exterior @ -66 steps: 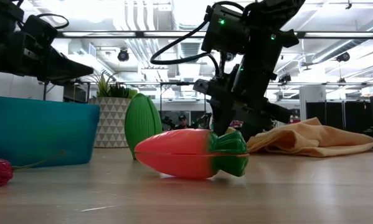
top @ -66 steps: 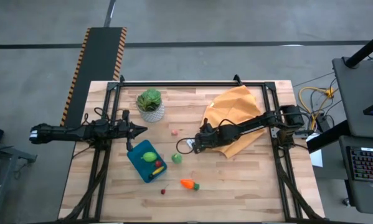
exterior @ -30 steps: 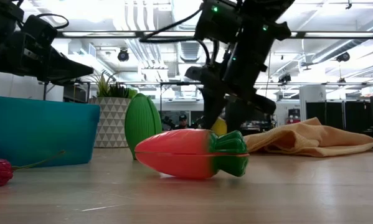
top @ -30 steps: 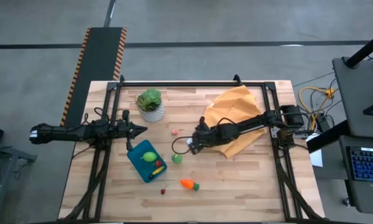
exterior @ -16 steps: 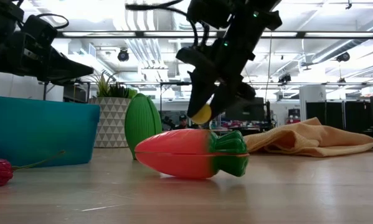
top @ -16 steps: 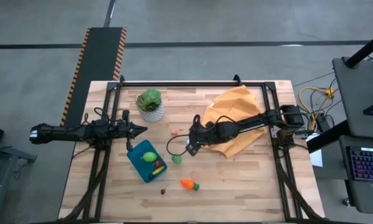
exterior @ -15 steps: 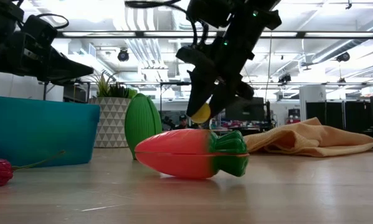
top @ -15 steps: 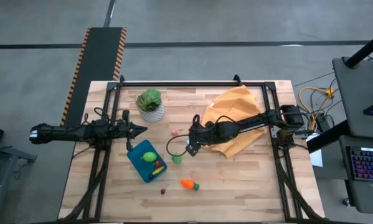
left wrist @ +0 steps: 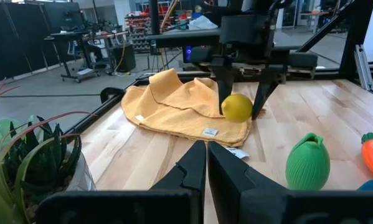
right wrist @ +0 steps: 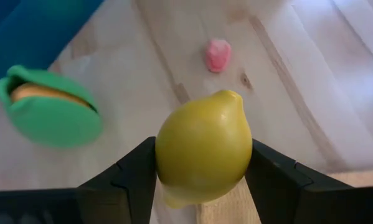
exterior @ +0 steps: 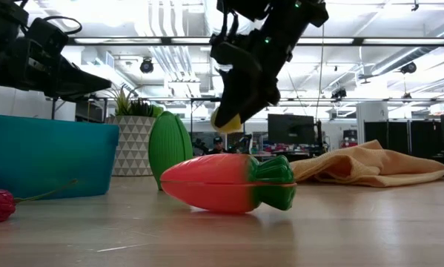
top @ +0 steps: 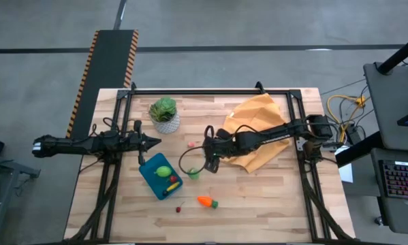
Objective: Pick and placing Produce into tupperware
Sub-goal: Put the yellow lemon into the blue bin
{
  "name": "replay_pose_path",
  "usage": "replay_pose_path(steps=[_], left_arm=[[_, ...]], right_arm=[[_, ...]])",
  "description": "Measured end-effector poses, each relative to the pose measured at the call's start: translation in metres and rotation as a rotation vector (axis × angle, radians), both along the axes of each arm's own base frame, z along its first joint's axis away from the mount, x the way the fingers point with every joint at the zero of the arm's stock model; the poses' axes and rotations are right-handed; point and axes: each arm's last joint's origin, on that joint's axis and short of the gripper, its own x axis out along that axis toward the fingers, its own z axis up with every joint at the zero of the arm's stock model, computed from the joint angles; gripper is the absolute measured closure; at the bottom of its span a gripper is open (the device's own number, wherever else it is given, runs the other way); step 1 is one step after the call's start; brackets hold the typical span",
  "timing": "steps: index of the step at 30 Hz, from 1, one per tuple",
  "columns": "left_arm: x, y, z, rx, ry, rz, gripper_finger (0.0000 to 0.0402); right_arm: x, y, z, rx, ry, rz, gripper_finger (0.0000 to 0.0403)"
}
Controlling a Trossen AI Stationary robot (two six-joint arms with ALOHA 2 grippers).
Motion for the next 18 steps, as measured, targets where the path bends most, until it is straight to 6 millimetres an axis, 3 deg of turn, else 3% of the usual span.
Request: replay_pose_path(steps=[9, 18], left_arm=[[0.000, 0.000, 0.000, 0.000, 0.000, 0.000, 0.0402], [0.000, 0.000, 0.000, -0.004, -0.001, 0.001, 0.0402]], right_arm=[[-0.001, 0.010, 0.001, -0.171, 0.061, 0.348, 0.0206], [-0.001, 0.011, 0.000, -0.231, 0.081, 0.466, 0.0206]])
